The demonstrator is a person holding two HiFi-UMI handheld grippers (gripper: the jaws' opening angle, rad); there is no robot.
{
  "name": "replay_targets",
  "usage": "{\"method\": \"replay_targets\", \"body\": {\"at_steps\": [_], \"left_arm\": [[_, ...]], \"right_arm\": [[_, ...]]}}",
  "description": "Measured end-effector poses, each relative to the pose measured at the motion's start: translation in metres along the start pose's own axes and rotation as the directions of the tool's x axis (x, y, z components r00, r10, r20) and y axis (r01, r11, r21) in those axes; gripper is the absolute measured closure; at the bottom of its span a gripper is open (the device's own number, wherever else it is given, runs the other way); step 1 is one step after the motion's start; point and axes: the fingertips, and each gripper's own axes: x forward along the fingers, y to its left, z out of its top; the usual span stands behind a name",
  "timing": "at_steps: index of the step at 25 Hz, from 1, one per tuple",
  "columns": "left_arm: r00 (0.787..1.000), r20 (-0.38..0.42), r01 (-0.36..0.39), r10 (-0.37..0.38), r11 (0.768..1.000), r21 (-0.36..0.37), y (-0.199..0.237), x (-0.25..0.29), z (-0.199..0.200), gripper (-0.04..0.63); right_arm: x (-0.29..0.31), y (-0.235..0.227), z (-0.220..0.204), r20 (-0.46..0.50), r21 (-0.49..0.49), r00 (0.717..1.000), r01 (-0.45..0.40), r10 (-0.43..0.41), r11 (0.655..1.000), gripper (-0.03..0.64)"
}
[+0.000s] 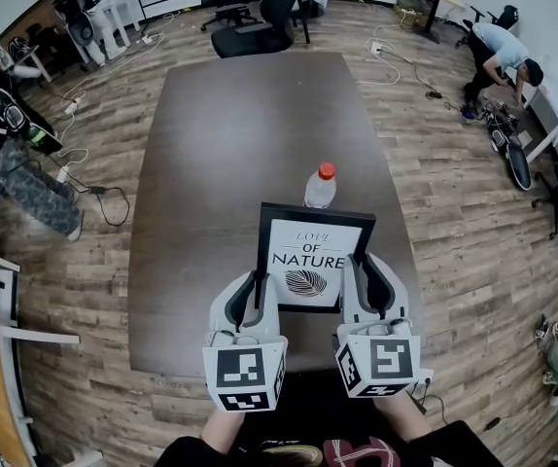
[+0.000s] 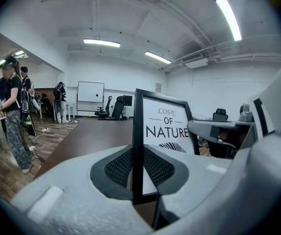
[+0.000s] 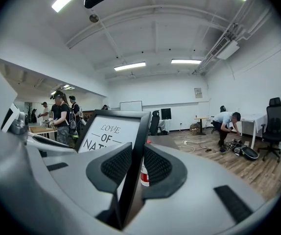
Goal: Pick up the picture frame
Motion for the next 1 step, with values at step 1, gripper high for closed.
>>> {"method": "replay_targets", "body": {"at_steps": [1], "left_arm": [[1.000, -0.001, 0.000, 0.000, 1.000, -0.001, -0.0003, 0.0005, -0.0002, 0.522]], "right_arm": [[0.0003, -0.0004, 0.0000, 0.000, -0.001, 1.000, 0.000, 0.000, 1.000, 0.534]]}}
